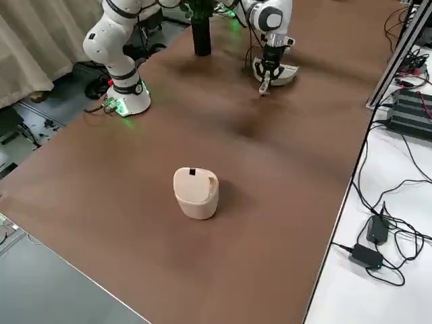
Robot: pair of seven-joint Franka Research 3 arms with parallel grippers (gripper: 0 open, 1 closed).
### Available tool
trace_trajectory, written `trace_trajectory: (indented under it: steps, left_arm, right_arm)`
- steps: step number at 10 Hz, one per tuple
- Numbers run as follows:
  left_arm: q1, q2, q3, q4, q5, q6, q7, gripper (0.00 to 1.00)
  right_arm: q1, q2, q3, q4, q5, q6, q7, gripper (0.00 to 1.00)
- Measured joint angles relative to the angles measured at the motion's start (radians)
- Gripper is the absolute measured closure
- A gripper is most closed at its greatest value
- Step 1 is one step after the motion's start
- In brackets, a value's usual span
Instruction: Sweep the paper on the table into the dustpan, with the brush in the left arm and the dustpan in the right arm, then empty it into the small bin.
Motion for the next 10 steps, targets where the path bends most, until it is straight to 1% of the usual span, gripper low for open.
trace_trajectory:
  steps: [1, 2, 4, 5, 7, 9, 10]
  left_arm:
    - [0.049, -0.029, 0.002, 0.008, -0.036, -0.04, 0.076, 0.73]
    - [0.101, -0.056, 0.004, 0.027, -0.056, -0.09, 0.144, 0.73]
    - [0.214, -0.086, 0.007, 0.08, -0.062, -0.196, 0.269, 0.73]
    - [0.283, -0.096, 0.008, 0.097, -0.062, -0.221, 0.34, 0.73]
    - [0.431, -0.112, 0.01, 0.106, -0.067, -0.231, 0.502, 0.73]
    - [0.549, -0.113, 0.013, 0.102, -0.074, -0.236, 0.666, 0.73]
    - [0.602, -0.112, 0.014, 0.098, -0.075, -0.238, 0.753, 0.73]
  right_arm:
    - [-0.003, -0.037, -0.013, 0.0, 0.047, -0.035, -0.011, 0.68]
    - [-0.005, -0.079, -0.037, -0.001, 0.098, -0.061, -0.028, 0.68]
    - [-0.008, -0.157, -0.096, -0.002, 0.161, -0.11, -0.044, 0.68]
    - [-0.008, -0.193, -0.136, -0.004, 0.197, -0.136, -0.046, 0.68]
    - [-0.012, -0.267, -0.22, -0.008, 0.224, -0.179, -0.053, 0.68]
    - [-0.017, -0.333, -0.279, -0.018, 0.231, -0.216, -0.037, 0.68]
    - [-0.033, -0.364, -0.298, -0.025, 0.255, -0.226, -0.016, 0.68]
